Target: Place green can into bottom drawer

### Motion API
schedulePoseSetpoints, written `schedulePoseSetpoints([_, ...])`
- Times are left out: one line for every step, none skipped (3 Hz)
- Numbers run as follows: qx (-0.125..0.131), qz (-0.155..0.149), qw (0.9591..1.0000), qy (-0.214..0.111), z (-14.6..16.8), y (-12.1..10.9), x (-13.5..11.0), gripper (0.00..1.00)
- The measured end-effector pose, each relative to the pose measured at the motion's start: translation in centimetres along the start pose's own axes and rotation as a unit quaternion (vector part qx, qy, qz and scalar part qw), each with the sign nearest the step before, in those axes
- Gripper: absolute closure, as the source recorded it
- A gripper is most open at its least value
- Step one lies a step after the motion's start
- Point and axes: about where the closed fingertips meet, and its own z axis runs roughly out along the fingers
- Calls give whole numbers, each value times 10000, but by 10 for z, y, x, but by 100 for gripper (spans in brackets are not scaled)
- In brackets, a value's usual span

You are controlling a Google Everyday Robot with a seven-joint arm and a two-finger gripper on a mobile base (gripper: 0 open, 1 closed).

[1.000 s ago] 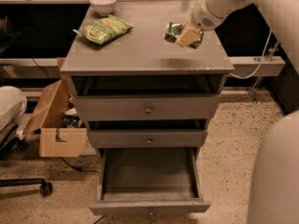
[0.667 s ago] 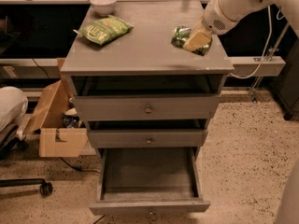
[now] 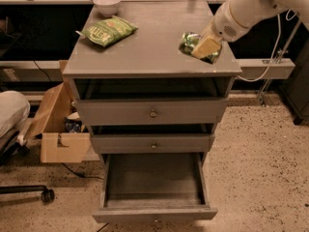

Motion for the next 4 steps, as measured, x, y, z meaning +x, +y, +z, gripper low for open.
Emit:
schedulePoseSetpoints([190,640,9976,-166,-45,40,21,100])
schedulePoseSetpoints([209,1315,9910,-143,-63,89,58,100])
schedulePoseSetpoints([-90,1534,9880,137,-43,126,92,100])
schedulePoseSetpoints([-96,1533,9880,140,-42,127,92,100])
